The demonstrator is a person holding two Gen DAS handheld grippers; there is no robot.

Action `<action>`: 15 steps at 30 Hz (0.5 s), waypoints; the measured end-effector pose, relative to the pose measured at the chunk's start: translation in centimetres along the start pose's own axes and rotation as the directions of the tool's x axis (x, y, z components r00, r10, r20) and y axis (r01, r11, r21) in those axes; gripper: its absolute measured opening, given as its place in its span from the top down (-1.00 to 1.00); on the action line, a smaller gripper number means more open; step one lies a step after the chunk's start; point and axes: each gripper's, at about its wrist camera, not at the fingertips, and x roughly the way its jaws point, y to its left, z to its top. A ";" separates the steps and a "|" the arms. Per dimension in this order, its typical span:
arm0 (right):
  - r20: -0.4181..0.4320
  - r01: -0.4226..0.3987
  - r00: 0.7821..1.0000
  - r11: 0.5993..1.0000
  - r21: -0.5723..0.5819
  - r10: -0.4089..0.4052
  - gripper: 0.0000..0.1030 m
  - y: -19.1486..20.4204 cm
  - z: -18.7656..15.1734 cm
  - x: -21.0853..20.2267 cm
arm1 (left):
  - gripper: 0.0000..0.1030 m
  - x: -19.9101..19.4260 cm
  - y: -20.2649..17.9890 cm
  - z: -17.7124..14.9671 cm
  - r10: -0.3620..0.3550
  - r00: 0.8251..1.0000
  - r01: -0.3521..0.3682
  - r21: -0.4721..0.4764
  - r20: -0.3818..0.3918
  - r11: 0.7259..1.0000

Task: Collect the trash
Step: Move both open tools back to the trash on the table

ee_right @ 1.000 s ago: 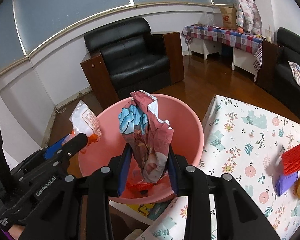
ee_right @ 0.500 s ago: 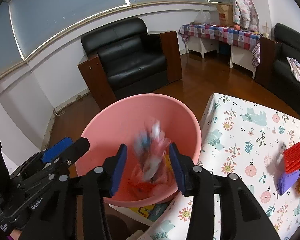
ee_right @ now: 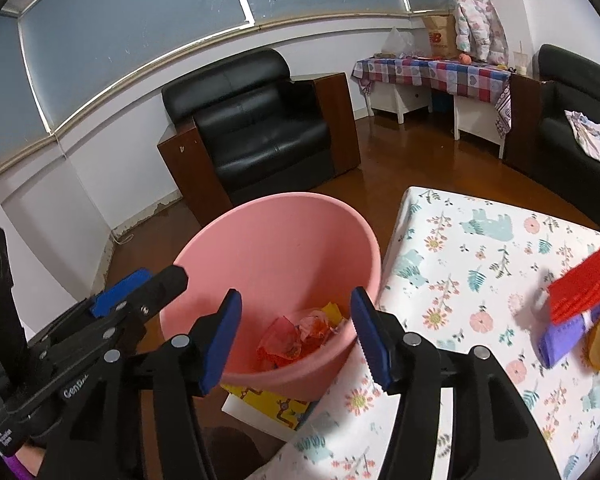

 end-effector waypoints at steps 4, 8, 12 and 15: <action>0.014 0.006 1.000 1.000 0.009 -0.006 -0.09 -0.7 -0.9 -2.0 | -0.10 -0.7 -1.4 0.0 -0.009 1.000 0.008 0.029 0.008 1.000; 0.035 0.033 0.999 0.999 0.011 -0.033 -0.09 -1.9 -2.3 -4.5 | -0.10 -1.1 -2.9 -0.6 -0.038 0.999 0.038 0.055 -0.001 0.998; 0.049 0.067 0.996 0.998 0.011 -0.068 -0.09 -3.1 -3.9 -6.9 | -0.10 -1.7 -4.9 -1.2 -0.053 0.999 0.053 0.114 0.000 0.992; 0.052 0.087 0.995 0.996 0.026 -0.088 -0.09 -4.5 -5.4 -8.3 | -0.10 -2.0 -6.4 -1.4 -0.065 0.998 0.065 0.143 0.000 0.988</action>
